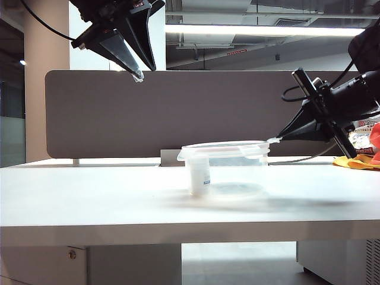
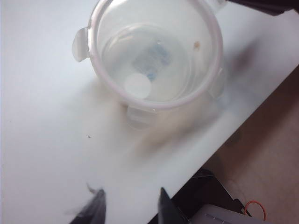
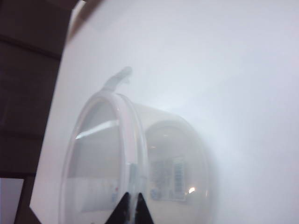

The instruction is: Remove the lid of the round box, pick up the small white medicine bottle inside, and place it on the table.

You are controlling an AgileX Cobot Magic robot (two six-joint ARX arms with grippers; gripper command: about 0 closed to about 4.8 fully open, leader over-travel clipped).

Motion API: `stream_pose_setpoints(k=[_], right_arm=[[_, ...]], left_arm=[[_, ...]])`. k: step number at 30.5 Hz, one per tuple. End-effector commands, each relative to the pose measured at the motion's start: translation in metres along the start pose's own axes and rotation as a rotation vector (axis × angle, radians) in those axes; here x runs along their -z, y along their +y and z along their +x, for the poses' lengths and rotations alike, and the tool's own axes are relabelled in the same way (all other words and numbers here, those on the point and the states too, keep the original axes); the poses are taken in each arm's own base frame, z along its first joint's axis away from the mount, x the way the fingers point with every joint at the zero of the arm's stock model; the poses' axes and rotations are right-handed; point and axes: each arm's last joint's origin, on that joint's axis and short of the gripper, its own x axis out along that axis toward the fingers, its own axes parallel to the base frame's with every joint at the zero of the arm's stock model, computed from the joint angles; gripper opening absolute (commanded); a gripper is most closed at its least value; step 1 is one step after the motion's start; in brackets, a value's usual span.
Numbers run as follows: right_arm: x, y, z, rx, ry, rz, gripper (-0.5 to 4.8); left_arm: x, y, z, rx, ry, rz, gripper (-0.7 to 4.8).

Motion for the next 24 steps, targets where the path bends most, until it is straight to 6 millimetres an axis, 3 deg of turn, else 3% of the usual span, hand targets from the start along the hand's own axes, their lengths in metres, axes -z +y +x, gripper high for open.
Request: stream_pose_setpoints(k=[1, 6, 12, 24], right_arm=[[-0.005, 0.007, -0.001, -0.029, -0.032, -0.045, -0.07], [-0.009, 0.013, -0.003, -0.062, -0.047, -0.075, -0.07], [-0.004, 0.004, -0.002, 0.031, -0.034, -0.019, -0.07], [0.001, 0.001, -0.001, 0.045, 0.005, 0.012, -0.06]], left_arm=[[-0.002, 0.000, 0.000, -0.004, -0.022, 0.011, 1.47], [-0.002, 0.001, 0.001, -0.004, -0.027, 0.013, 1.47], [0.003, 0.003, 0.009, -0.003, -0.014, 0.008, 1.47], [0.007, 0.009, 0.028, 0.003, -0.023, 0.009, 1.48]])
